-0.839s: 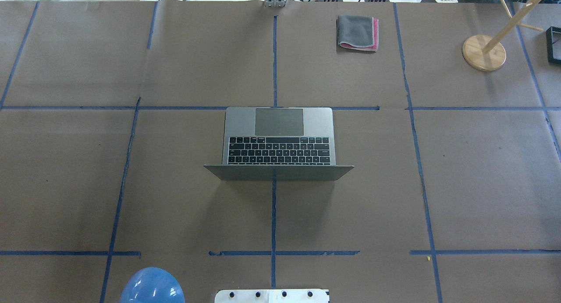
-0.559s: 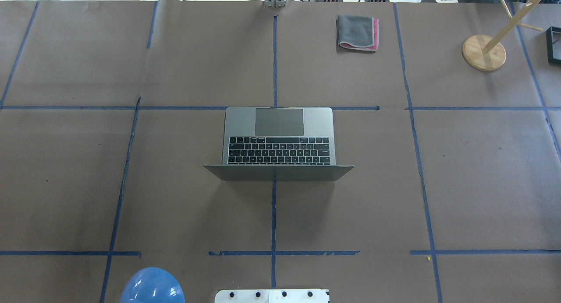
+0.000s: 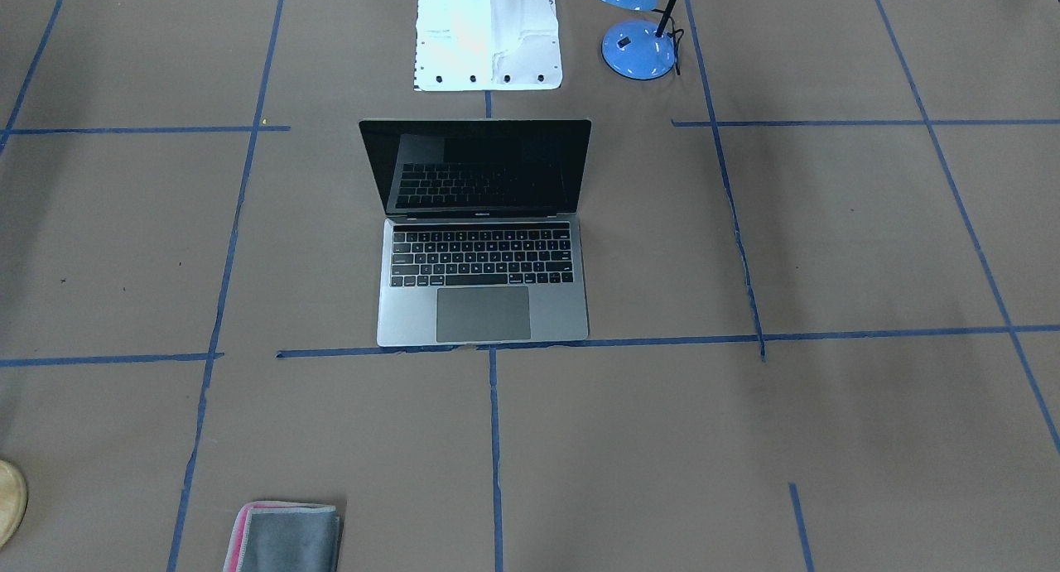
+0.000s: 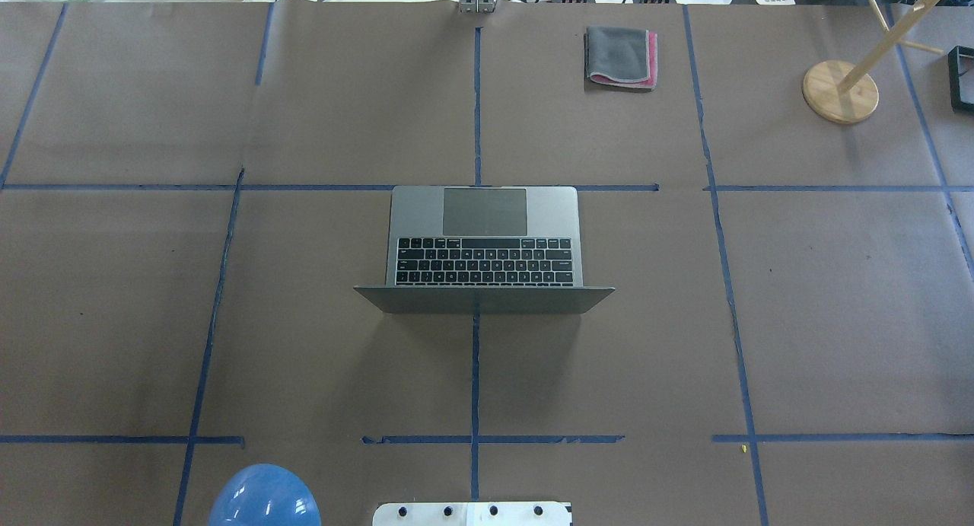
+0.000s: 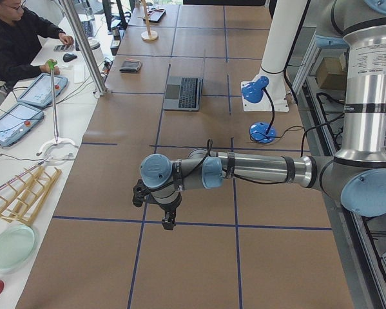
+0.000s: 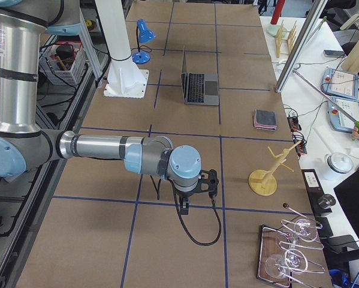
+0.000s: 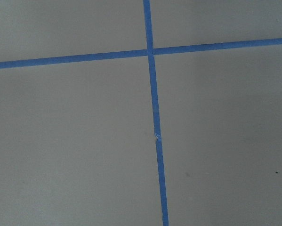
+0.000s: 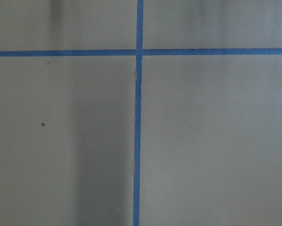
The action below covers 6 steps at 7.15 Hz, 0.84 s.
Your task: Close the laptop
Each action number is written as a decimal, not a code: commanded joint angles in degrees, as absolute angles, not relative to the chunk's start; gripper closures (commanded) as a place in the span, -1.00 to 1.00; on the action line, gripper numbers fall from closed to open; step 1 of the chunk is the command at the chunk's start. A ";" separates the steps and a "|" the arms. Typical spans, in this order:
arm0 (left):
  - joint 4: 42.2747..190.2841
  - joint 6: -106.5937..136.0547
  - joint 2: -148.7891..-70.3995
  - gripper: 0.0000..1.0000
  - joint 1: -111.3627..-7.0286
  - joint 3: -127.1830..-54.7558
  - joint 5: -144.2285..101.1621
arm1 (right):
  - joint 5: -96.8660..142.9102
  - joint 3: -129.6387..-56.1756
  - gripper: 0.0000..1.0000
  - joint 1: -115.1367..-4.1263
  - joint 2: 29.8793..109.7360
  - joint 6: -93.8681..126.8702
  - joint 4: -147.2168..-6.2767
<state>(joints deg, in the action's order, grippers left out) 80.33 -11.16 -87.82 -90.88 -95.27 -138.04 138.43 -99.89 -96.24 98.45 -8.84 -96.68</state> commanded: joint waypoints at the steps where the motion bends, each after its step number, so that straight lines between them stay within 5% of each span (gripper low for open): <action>1: 80.33 -11.16 -87.98 -1.00 -90.88 -95.19 -138.08 | 138.43 -99.67 -1.00 -96.24 98.09 -8.61 -96.68; 6: 80.33 -10.20 -88.77 -1.00 -90.88 -95.80 -138.08 | 138.78 -100.02 -1.00 -96.24 98.43 -8.96 -96.68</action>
<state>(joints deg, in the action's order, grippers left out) 80.33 -10.50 -88.72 -90.88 -95.42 -138.07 138.64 -99.91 -96.22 98.17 -8.81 -96.65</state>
